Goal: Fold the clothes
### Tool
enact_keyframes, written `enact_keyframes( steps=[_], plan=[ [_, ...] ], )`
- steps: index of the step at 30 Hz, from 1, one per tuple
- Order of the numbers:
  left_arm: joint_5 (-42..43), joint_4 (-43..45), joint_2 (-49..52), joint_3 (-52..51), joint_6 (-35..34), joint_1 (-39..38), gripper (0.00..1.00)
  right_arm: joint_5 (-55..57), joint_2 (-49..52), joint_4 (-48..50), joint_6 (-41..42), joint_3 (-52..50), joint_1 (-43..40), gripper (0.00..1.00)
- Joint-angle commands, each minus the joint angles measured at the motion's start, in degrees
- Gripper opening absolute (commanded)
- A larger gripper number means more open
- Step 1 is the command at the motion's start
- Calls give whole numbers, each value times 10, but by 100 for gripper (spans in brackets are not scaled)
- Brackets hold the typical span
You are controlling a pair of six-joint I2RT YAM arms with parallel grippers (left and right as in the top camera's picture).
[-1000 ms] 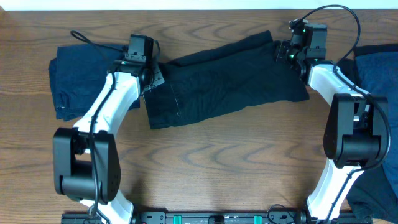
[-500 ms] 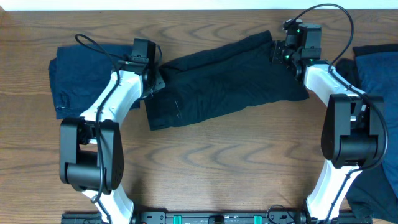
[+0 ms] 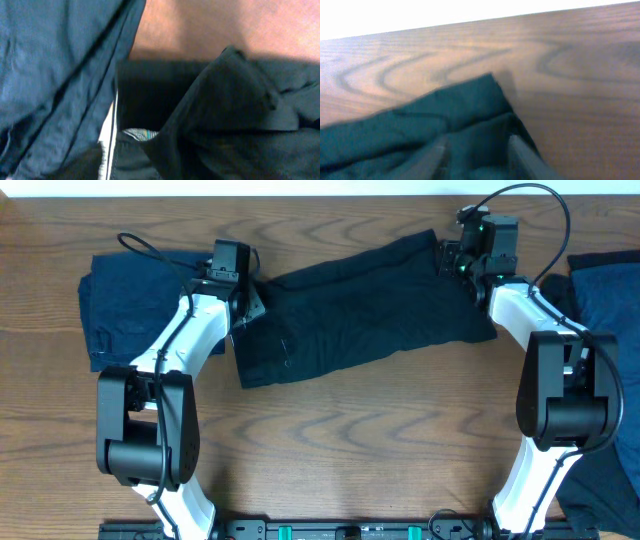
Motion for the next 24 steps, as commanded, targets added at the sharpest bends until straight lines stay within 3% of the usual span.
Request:
enact_keyframes(
  steps=[1,2,4,8,10,11,12,13,14,17,18,24],
  plan=[
    [-12,9,-12,20,29,10,90,3,-10,30,-6,16,-1,81],
    [-8,3,-24,30,36,12,94,-9,-13,33,-6,19,-3,91],
    [2,-13,-52,47,41,15,96,-49,-24,21,-6,30,-12,99],
    [13,-49,-114,50,45,15,95,-135,-61,-63,-5,49,-32,99],
    [14,-92,-131,50,44,15,69,-138,-82,-129,-6,49,-34,96],
    [19,-116,-135,50,44,14,45,-135,-91,-166,-6,49,-34,92],
    [26,-140,-135,50,44,14,27,-135,-97,-210,-12,49,-34,87],
    [37,-167,-133,48,44,14,12,-135,-101,-248,-20,49,-34,77],
    [47,-186,-130,43,44,14,6,-135,-103,-290,-35,49,-33,63],
    [74,-223,-118,19,45,13,6,-119,-99,-380,-62,46,-30,7],
    [80,-231,-113,12,45,13,6,-106,-97,-403,-71,44,-29,1],
    [130,-220,-70,-29,45,10,6,-54,-67,-402,-95,23,-23,1]
  ],
)
